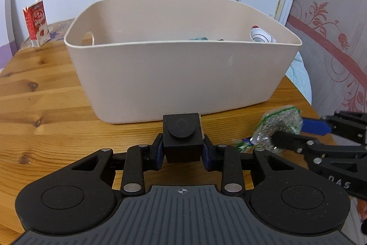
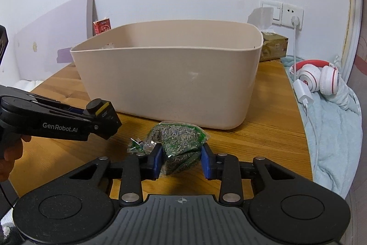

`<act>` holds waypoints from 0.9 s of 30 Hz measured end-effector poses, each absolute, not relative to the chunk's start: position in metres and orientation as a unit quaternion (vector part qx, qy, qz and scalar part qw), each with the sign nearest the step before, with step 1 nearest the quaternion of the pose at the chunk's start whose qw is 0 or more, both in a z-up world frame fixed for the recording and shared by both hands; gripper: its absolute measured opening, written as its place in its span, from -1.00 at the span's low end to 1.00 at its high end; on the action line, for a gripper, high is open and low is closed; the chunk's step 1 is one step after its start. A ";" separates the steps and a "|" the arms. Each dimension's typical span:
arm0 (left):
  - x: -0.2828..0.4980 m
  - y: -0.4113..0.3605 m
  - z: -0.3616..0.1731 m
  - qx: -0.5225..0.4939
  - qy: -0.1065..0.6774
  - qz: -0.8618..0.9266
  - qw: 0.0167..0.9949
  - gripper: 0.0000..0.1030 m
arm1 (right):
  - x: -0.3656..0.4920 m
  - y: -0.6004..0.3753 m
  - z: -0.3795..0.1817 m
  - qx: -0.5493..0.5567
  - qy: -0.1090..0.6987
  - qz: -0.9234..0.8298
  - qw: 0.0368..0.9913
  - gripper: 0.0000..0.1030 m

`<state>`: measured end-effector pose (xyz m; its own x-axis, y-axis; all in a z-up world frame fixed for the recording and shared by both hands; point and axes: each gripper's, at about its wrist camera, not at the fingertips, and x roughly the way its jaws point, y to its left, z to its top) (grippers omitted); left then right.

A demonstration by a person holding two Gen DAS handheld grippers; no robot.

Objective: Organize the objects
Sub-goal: 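Lift the black cube and green snack bag over the basket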

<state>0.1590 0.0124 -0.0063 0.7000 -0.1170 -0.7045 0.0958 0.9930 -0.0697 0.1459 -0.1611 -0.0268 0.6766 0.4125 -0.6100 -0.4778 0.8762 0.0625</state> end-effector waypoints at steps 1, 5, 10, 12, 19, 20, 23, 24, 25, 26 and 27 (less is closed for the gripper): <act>0.157 0.014 -0.005 -0.013 0.381 -0.057 0.923 -0.37 | 0.143 -0.161 -0.024 -0.056 0.315 0.242 0.916 -0.37; 0.152 0.016 0.001 -0.014 0.374 -0.058 0.925 -0.37 | 0.134 -0.164 -0.012 -0.056 0.298 0.243 0.921 -0.37; 0.146 0.022 0.012 -0.014 0.360 -0.053 0.931 -0.37 | 0.125 -0.165 0.003 -0.058 0.276 0.243 0.928 -0.37; 0.142 0.024 0.020 -0.015 0.352 -0.055 0.934 -0.37 | 0.123 -0.166 0.010 -0.055 0.268 0.245 0.930 -0.37; 0.135 0.031 0.050 -0.013 0.321 -0.067 0.945 -0.37 | 0.123 -0.171 0.030 -0.044 0.245 0.246 0.937 -0.37; 0.134 0.032 0.053 -0.013 0.317 -0.067 0.946 -0.37 | 0.122 -0.172 0.033 -0.044 0.242 0.245 0.938 -0.37; 0.135 0.035 0.063 -0.010 0.306 -0.067 0.950 -0.37 | 0.123 -0.174 0.043 -0.045 0.229 0.241 0.942 -0.37; 0.135 0.035 0.065 -0.009 0.304 -0.067 0.950 -0.37 | 0.124 -0.174 0.046 -0.043 0.226 0.240 0.943 -0.37; 0.136 0.036 0.068 -0.008 0.301 -0.067 0.951 -0.37 | 0.125 -0.175 0.049 -0.042 0.222 0.239 0.944 -0.37; 0.137 0.037 0.070 -0.006 0.299 -0.066 0.952 -0.37 | 0.126 -0.176 0.052 -0.042 0.218 0.238 0.946 -0.37; 0.137 0.037 0.072 -0.004 0.296 -0.065 0.953 -0.37 | 0.128 -0.176 0.056 -0.041 0.214 0.236 0.947 -0.37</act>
<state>0.1374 0.0370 0.0722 0.8159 -0.1261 -0.5643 0.1208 0.9916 -0.0469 0.1276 -0.1760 0.0555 0.7963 0.4301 -0.4253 -0.4651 0.8849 0.0240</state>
